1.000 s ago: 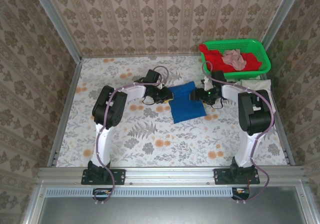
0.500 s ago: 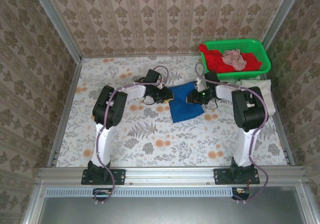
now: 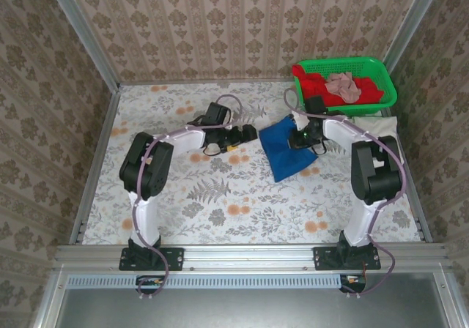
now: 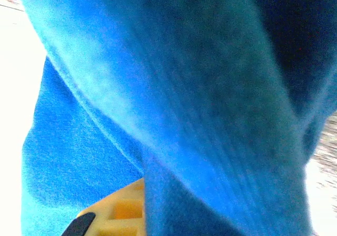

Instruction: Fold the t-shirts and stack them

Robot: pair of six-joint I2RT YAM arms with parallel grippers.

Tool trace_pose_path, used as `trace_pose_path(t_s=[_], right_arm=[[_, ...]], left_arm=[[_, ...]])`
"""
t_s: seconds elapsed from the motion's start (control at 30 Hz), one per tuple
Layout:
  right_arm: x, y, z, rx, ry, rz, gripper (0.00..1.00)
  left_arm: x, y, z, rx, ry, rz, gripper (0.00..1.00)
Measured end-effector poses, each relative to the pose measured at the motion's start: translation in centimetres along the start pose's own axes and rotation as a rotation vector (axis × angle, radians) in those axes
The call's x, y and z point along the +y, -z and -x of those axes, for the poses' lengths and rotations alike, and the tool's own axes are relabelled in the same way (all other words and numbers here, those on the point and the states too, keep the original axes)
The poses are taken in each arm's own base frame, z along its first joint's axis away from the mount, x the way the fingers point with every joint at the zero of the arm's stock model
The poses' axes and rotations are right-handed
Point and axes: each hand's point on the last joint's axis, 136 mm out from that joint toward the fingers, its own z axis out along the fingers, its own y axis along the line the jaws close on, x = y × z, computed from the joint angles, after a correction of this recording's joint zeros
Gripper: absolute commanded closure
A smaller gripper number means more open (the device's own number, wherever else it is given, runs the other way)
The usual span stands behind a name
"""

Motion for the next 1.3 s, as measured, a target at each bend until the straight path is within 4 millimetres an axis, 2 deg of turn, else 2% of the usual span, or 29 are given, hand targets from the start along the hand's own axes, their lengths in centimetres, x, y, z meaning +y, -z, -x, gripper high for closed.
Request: trace_pose_path(t_s=[0.17, 0.27, 0.43, 0.53, 0.73, 0.9, 1.13, 1.3], right_arm=[[-4.6, 3.1, -0.2, -0.019, 0.091, -0.17, 1.0], [-8.2, 4.3, -1.2, 0.002, 0.101, -0.257, 1.0], [-13.2, 5.9, -3.7, 0.047, 0.058, -0.339, 1.0], [-15.2, 7.6, -4.6, 0.041, 0.02, -0.364, 1.0], [-17.0, 11.0, -4.7, -0.026, -0.032, -0.362, 1.0], [-17.9, 13.3, -3.7, -0.085, -0.06, -0.334, 1.0], [-20.3, 16.8, -3.1, -0.153, -0.111, -0.35, 1.0], [-21.4, 18.4, -2.8, -0.181, -0.135, -0.363, 1.0]], left_arm=[[-2.3, 1.5, 0.2, -0.054, -0.2, -0.064, 0.0], [-4.0, 1.8, 0.1, -0.062, -0.323, -0.124, 0.0], [-6.9, 1.9, -1.5, -0.042, -0.519, -0.224, 0.0], [-8.6, 1.9, -2.7, -0.032, -0.622, -0.269, 0.0], [-10.6, 2.3, -3.7, -0.033, -0.715, -0.331, 0.0], [-10.8, 2.4, -3.6, -0.042, -0.728, -0.342, 0.0], [-10.8, 2.4, -3.7, -0.041, -0.728, -0.342, 0.0], [-10.8, 2.4, -3.7, -0.038, -0.73, -0.345, 0.0]])
